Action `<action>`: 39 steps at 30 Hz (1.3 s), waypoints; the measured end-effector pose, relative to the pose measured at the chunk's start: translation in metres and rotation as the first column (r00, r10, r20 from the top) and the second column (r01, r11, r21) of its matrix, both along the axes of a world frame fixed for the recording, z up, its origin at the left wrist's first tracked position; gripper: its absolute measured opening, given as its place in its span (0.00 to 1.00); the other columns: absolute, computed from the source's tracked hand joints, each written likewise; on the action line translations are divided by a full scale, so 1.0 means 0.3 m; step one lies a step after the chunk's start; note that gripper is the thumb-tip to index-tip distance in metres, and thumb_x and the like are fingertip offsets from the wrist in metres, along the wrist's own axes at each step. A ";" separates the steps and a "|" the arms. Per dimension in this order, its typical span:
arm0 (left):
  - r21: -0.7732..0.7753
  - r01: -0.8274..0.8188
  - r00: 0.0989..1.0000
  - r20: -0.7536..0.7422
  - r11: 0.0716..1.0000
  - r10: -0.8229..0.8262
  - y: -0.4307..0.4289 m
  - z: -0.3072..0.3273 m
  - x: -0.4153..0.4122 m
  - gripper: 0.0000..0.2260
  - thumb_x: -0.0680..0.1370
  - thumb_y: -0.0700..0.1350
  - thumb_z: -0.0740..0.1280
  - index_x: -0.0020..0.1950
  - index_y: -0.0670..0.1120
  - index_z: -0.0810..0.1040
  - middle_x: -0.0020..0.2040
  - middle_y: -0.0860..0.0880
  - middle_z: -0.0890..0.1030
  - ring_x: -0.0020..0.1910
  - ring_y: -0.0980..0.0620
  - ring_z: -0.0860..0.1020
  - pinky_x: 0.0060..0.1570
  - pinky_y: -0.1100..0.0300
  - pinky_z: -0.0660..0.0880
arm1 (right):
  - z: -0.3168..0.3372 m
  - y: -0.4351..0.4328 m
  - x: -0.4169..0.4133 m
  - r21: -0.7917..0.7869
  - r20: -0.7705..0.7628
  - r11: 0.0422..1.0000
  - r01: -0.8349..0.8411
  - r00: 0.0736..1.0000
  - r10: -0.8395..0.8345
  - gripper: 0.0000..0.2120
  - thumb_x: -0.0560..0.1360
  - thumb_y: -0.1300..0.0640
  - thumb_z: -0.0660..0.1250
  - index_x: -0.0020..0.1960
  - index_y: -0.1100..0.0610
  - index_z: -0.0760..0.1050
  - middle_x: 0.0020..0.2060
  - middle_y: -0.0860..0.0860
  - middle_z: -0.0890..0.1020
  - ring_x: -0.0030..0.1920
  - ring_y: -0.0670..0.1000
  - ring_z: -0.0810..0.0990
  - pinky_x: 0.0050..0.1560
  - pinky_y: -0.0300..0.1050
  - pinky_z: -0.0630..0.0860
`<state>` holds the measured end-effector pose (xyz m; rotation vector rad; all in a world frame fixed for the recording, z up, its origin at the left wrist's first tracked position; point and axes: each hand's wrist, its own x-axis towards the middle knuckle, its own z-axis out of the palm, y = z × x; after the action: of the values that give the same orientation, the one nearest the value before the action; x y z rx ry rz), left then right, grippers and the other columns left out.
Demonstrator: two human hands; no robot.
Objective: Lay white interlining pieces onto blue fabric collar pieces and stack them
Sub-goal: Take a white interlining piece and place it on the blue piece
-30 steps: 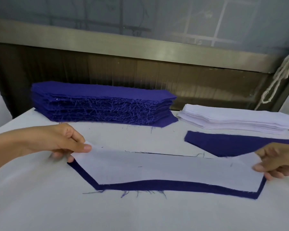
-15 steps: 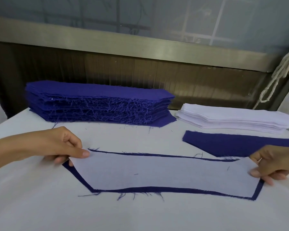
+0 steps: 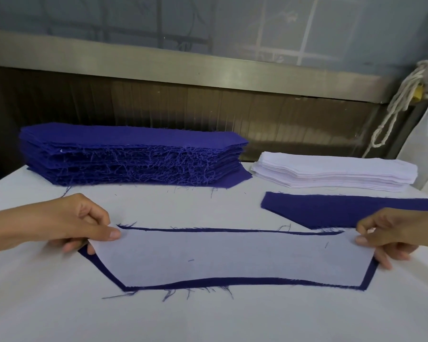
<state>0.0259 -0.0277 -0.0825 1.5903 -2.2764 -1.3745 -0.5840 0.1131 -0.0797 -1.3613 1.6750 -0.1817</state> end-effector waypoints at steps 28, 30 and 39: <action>-0.156 -0.055 0.990 0.122 0.986 0.074 0.034 0.009 0.005 0.29 0.56 0.74 0.76 0.32 0.49 0.79 0.32 0.42 0.84 0.22 0.53 0.74 0.28 0.67 0.72 | 0.024 0.023 0.056 -0.034 -0.225 0.999 0.020 0.974 -0.027 0.24 0.66 0.31 0.76 0.34 0.52 0.79 0.33 0.59 0.85 0.26 0.48 0.76 0.25 0.34 0.64; -0.188 -0.072 0.982 0.160 0.980 0.103 0.043 0.018 0.004 0.28 0.56 0.75 0.74 0.32 0.49 0.79 0.31 0.44 0.84 0.23 0.53 0.75 0.29 0.68 0.73 | 0.030 0.025 0.053 -0.035 -0.245 0.999 0.035 0.969 -0.043 0.24 0.65 0.31 0.77 0.33 0.52 0.79 0.33 0.59 0.85 0.26 0.47 0.76 0.25 0.34 0.65; -0.219 -0.051 0.974 0.205 0.974 0.097 0.039 0.050 0.021 0.33 0.47 0.78 0.74 0.30 0.49 0.80 0.31 0.44 0.84 0.24 0.52 0.75 0.31 0.65 0.75 | 0.037 0.032 0.012 -0.044 -0.276 0.998 0.053 0.959 -0.063 0.23 0.63 0.32 0.78 0.36 0.51 0.81 0.34 0.58 0.85 0.28 0.45 0.77 0.26 0.33 0.66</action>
<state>0.0322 -0.0161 -0.0676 1.8071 -2.3542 -0.9457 -0.5804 0.1227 -0.0685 -1.4167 1.9538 -0.0564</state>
